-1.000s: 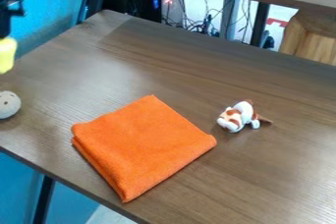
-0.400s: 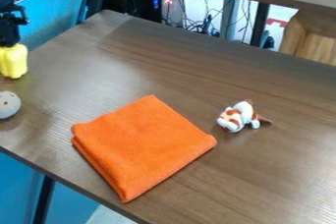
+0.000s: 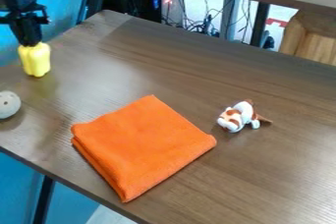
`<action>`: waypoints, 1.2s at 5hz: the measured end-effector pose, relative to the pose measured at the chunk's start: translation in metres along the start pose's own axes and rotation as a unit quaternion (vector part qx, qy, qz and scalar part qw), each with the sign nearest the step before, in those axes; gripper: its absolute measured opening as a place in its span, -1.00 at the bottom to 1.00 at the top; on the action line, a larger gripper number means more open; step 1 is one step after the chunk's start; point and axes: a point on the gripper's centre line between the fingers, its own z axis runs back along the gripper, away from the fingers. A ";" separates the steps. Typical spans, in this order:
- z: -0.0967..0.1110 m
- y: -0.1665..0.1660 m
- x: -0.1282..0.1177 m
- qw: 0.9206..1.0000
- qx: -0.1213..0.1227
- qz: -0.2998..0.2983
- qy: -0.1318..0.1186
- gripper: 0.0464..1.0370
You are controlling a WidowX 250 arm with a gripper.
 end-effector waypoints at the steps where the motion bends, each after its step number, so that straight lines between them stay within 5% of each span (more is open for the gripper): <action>1: 0.002 -0.003 -0.005 1.000 -0.008 0.019 0.020 -0.05; 2: 0.004 -0.003 -0.006 0.999 -0.008 0.040 0.022 0.57; 3: 0.004 -0.001 -0.006 0.998 0.001 0.053 0.020 0.96; 4: 0.035 -0.015 -0.005 0.999 0.045 0.022 -0.004 0.95; 5: 0.060 -0.067 -0.005 0.993 0.096 -0.069 -0.017 0.95; 6: 0.060 -0.121 -0.018 0.980 0.117 -0.162 -0.014 0.95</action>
